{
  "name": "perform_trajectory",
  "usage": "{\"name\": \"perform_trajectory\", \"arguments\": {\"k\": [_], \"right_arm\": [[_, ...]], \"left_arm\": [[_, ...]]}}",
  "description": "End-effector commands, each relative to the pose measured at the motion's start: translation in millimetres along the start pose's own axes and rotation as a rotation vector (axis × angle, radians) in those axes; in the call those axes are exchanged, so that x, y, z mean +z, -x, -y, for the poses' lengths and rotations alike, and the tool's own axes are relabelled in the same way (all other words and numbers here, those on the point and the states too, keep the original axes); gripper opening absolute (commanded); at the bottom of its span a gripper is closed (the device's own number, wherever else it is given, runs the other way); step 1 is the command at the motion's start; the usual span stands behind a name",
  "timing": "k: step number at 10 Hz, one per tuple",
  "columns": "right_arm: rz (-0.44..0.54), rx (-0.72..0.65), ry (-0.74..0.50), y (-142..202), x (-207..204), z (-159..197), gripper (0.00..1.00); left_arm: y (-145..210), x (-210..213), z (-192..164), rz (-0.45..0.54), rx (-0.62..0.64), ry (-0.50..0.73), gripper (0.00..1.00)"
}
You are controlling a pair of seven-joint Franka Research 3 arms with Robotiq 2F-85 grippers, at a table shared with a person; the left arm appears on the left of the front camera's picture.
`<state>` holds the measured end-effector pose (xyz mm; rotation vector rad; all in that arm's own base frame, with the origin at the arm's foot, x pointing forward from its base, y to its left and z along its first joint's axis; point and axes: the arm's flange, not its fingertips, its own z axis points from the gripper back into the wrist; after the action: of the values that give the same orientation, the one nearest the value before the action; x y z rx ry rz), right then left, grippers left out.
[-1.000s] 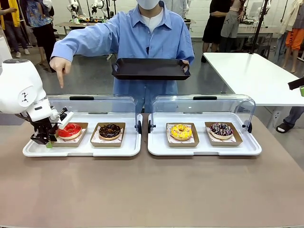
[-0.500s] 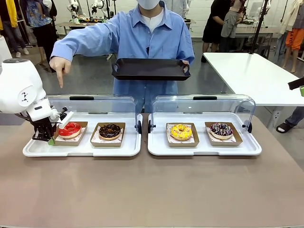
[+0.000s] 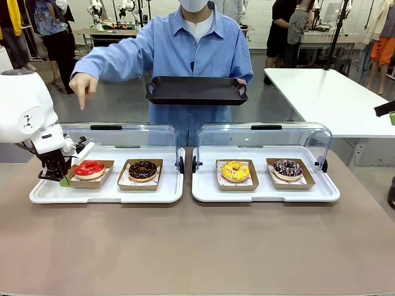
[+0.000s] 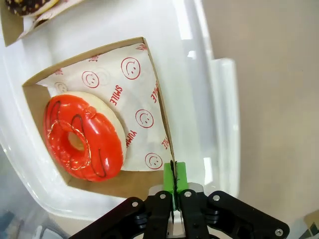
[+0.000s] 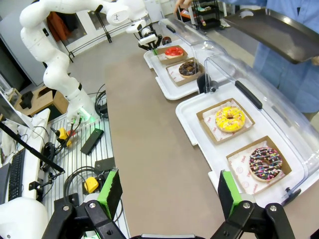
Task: Provide the desired donut to the person.
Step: Pick up and lift the Paper togo box containing the Donut pointed at by the person.
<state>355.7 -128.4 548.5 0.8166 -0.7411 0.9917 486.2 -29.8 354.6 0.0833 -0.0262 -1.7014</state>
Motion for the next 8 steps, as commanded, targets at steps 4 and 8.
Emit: {"name": "perform_trajectory", "arguments": {"k": [4,8], "right_arm": [[0.006,0.002,-0.004,0,0,-1,1.00],[0.006,0.002,-0.004,0,0,-1,1.00]], "left_arm": [[-30,103,65,-0.086,0.054,-0.011,0.00],[-51,171,73,-0.085,0.098,-0.074,0.00]]}}
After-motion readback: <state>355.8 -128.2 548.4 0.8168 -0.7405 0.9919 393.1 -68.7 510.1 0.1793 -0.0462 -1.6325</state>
